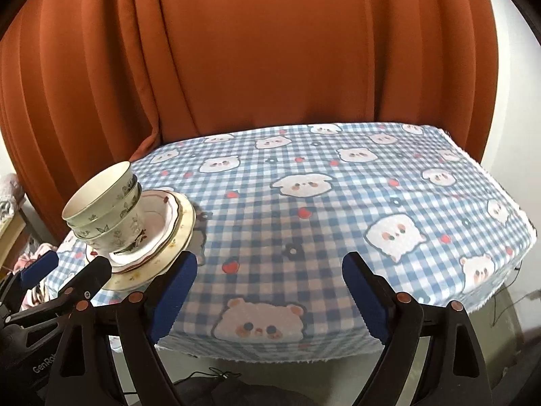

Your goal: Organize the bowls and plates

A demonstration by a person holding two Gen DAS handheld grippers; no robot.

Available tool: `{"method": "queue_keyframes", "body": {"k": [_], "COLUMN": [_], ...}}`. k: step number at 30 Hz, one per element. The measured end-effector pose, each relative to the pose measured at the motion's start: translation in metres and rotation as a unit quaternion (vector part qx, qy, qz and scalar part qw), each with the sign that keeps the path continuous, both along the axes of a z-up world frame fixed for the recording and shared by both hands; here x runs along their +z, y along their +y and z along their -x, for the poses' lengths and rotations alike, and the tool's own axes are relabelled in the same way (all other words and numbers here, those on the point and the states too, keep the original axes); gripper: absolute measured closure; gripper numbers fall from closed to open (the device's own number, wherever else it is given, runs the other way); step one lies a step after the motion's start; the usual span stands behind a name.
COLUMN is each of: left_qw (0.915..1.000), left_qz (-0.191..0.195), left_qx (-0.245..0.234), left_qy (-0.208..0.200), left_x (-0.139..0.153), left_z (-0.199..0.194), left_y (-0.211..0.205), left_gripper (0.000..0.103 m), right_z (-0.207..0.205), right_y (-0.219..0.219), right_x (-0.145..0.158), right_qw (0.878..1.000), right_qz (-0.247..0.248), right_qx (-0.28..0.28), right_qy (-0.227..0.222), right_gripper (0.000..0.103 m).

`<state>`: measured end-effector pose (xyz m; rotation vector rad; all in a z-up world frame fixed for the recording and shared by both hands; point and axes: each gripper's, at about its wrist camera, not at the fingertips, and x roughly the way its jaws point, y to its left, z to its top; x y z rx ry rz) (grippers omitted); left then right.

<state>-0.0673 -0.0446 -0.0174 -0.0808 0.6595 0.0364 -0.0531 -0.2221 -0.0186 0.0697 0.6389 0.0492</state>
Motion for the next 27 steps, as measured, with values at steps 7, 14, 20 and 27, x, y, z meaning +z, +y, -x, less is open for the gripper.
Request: {"method": "queue_keyframes", "body": {"k": [7, 14, 20, 27], "left_qw": [1.0, 0.9999, 1.0, 1.0], "left_qz": [0.001, 0.001, 0.002, 0.0], "left_qx": [0.005, 0.009, 0.006, 0.004], "left_qy": [-0.004, -0.005, -0.001, -0.004], "left_x": [0.001, 0.0008, -0.0013, -0.0002], "left_z": [0.0044, 0.0064, 0.0049, 0.0037], "left_y": [-0.0016, -0.0006, -0.0017, -0.0034], "left_gripper": [0.008, 0.008, 0.008, 0.008], "right_z": [0.0063, 0.007, 0.0066, 0.0049], "right_y": [-0.0008, 0.002, 0.0021, 0.0002], "right_x": [0.0009, 0.002, 0.0003, -0.0001], "right_qw": [1.0, 1.0, 1.0, 1.0], "right_qz": [0.002, 0.008, 0.01, 0.014], "right_qx": [-0.003, 0.001, -0.001, -0.002], "right_qy": [-0.002, -0.002, 0.003, 0.005], "right_gripper": [0.012, 0.012, 0.012, 0.012]}}
